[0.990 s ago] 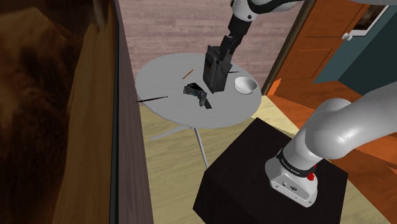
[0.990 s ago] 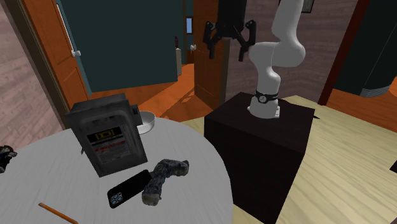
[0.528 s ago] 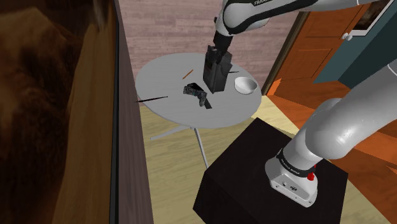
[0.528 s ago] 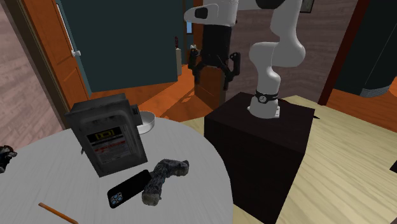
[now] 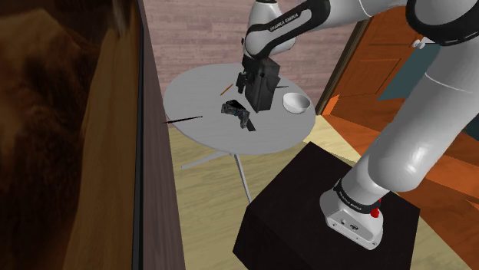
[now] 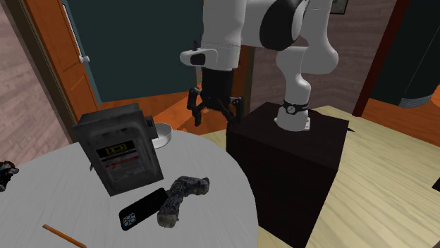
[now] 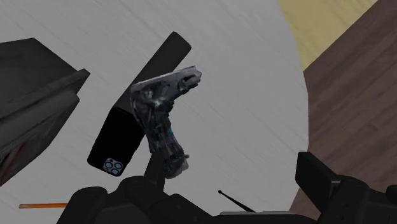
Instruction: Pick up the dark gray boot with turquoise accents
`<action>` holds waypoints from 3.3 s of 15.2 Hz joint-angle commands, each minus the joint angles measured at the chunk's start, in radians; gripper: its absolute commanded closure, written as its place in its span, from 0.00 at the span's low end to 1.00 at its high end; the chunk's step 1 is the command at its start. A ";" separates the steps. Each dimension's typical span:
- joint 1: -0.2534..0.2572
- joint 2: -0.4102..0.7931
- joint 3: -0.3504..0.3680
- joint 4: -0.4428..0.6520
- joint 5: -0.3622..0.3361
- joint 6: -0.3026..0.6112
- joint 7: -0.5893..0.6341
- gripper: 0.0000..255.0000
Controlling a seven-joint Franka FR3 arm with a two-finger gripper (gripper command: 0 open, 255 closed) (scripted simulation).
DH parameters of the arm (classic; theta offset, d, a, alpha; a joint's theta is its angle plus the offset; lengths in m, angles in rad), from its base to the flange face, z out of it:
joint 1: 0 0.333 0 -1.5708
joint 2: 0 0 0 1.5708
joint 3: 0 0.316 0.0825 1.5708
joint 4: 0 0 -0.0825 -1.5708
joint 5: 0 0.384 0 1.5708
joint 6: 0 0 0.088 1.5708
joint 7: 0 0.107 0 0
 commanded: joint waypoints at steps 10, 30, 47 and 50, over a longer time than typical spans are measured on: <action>-0.016 0.431 0.002 0.327 -0.020 0.082 -0.048 0.00; -0.028 0.679 0.005 0.518 -0.028 0.131 -0.058 1.00; -0.023 0.561 0.001 0.507 -0.032 0.024 -0.067 1.00; -0.022 0.543 0.000 0.509 -0.032 0.005 -0.068 1.00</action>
